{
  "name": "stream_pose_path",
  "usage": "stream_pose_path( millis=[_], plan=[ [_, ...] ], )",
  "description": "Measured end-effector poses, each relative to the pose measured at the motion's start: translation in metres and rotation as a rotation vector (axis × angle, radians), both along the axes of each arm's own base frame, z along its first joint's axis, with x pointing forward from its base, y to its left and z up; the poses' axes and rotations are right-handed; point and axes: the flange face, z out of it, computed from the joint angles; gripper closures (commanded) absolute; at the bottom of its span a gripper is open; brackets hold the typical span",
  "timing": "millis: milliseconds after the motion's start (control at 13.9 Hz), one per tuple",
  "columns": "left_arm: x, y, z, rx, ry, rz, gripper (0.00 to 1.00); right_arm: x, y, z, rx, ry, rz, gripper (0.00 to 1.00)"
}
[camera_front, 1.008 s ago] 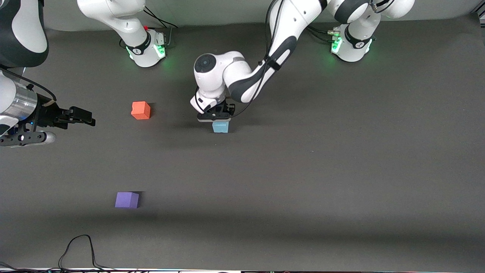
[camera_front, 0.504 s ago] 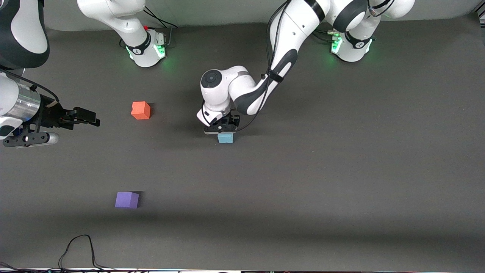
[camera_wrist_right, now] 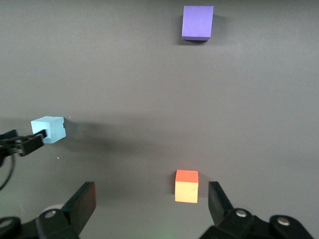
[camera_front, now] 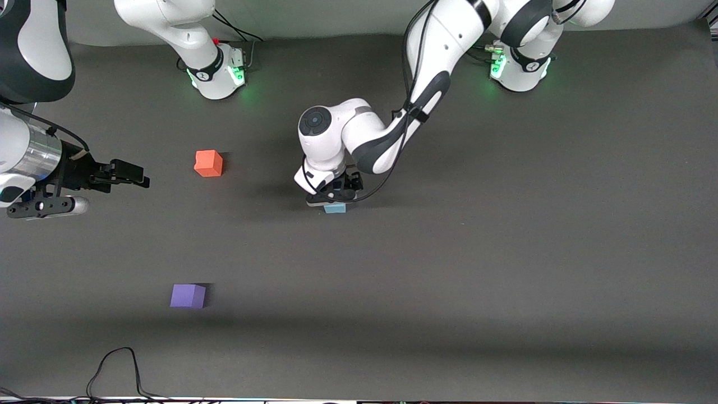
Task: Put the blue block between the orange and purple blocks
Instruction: 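Set the blue block down and open the left gripper, then withdraw the left gripper while the right gripper reaches the blue block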
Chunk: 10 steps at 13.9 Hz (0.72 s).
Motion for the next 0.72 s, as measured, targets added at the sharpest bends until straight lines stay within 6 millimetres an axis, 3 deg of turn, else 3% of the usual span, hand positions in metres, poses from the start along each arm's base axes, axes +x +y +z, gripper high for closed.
stream_pose_path(
  millis=[144,288,360,504,720],
  plan=[
    [0.023,0.024,0.054,-0.028,0.041,0.022,0.00,-0.001,0.005,-0.003,0.023,0.007,0.001,0.00],
    [0.059,0.069,0.105,-0.067,0.085,0.035,0.00,-0.003,0.023,-0.005,0.028,0.018,-0.002,0.00],
    [0.080,0.099,0.125,-0.088,0.100,0.043,0.00,-0.005,0.042,-0.006,0.025,0.026,-0.008,0.00],
    [0.127,0.178,0.147,-0.119,0.118,0.074,0.00,-0.015,0.100,-0.005,0.010,0.042,-0.027,0.00],
    [0.181,0.331,0.157,-0.121,0.155,0.081,0.00,-0.049,0.218,-0.001,-0.014,0.038,-0.050,0.00]
  ],
)
